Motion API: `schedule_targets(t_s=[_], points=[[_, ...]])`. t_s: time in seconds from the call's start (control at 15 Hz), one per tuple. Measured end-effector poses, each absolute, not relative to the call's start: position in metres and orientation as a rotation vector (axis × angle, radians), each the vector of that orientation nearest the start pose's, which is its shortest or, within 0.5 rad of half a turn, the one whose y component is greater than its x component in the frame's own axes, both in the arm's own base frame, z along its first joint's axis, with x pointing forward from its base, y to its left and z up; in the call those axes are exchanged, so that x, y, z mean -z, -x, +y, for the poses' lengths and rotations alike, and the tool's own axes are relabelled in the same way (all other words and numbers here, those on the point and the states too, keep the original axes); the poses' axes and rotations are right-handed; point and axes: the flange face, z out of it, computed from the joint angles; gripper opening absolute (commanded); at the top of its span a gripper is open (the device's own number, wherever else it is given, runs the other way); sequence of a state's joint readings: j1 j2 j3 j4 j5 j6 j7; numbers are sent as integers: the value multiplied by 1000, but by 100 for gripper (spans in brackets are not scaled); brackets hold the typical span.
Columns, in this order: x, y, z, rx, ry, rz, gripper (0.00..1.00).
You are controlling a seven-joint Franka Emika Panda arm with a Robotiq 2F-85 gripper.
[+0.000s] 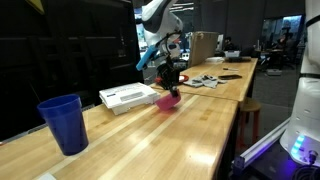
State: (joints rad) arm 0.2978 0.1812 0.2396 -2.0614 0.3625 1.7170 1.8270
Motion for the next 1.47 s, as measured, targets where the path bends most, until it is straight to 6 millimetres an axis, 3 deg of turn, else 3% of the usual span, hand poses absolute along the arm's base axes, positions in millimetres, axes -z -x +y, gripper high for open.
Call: schedule_targets(t_s=[0.13, 0.73, 1.47], points=[[-325, -424, 290, -977, 2512, 2227, 37], [-281, -400, 273, -1108, 2513, 2280, 99], [-276, -397, 271, -1126, 2516, 2279, 100]])
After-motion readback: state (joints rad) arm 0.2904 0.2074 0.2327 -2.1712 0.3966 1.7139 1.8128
